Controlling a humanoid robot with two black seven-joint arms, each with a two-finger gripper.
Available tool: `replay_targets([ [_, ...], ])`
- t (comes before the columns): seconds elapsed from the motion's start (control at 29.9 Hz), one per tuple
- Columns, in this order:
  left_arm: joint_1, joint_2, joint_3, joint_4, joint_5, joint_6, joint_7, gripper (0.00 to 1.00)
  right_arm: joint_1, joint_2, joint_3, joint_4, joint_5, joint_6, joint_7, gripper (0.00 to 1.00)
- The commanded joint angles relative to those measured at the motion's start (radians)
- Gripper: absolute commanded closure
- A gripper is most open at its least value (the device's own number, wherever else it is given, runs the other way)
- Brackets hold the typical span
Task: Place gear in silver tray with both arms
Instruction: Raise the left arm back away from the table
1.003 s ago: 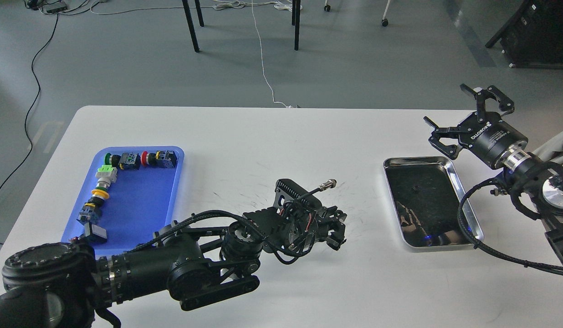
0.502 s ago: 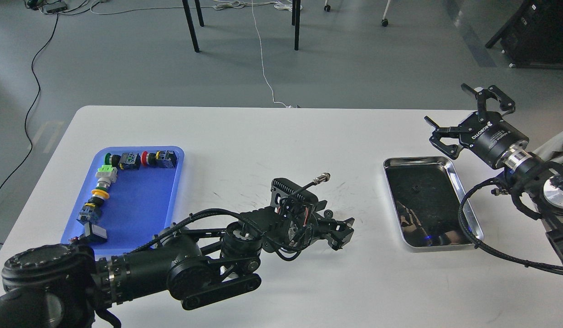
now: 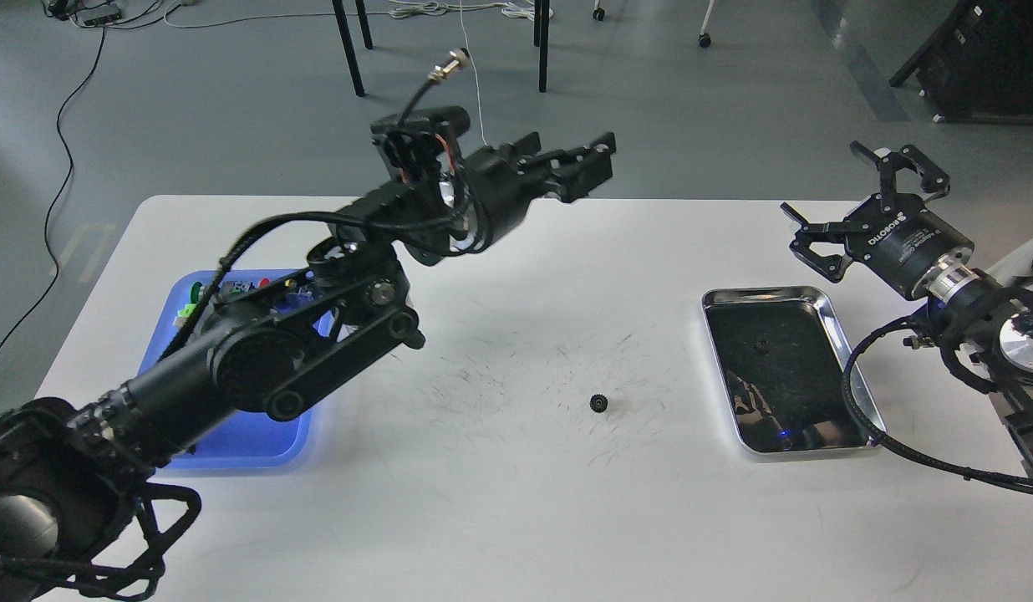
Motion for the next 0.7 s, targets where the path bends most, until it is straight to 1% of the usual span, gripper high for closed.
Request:
replay_targets([
  [0.0,0.016,0.145,-0.121,-0.004,-0.182,0.071,-0.005,0.02,0.012,0.001,0.0,0.006,-0.001,0.0,-0.005,0.01],
  [0.1,0.059,0.257,-0.171,-0.003,-0.378,0.164,-0.01,0.02,0.049,-0.002,-0.003,0.008,-0.015,0.0,-0.009,0.01],
  [0.17,0.103,0.326,-0.191,0.002,-0.524,0.223,-0.03,0.02,0.089,-0.009,-0.026,0.014,-0.072,0.0,-0.012,0.01],
  [0.2,0.12,0.349,-0.194,0.008,-0.585,0.238,-0.04,0.02,0.113,-0.015,-0.044,0.025,-0.105,0.0,-0.014,0.01],
  [0.27,0.157,0.387,-0.196,0.028,-0.713,0.267,-0.082,0.02,0.166,-0.034,-0.095,0.048,-0.175,-0.01,-0.014,0.01],
  [0.37,0.212,0.406,-0.196,0.1,-0.865,0.295,-0.19,0.02,0.253,-0.048,-0.194,0.101,-0.251,-0.036,-0.015,0.01],
  [0.43,0.225,0.406,-0.196,0.158,-0.94,0.292,-0.229,0.02,0.319,-0.048,-0.265,0.144,-0.294,-0.073,-0.017,0.01],
  [0.5,0.226,0.404,-0.194,0.216,-1.052,0.278,-0.244,0.02,0.392,-0.046,-0.348,0.181,-0.34,-0.102,-0.024,0.01],
  [0.57,0.225,0.406,-0.196,0.263,-1.19,0.226,-0.252,0.02,0.46,-0.042,-0.444,0.223,-0.388,-0.11,-0.038,0.01],
  [0.67,0.225,0.415,-0.196,0.318,-1.351,0.113,-0.275,0.02,0.561,-0.032,-0.634,0.285,-0.487,-0.11,-0.055,0.01],
])
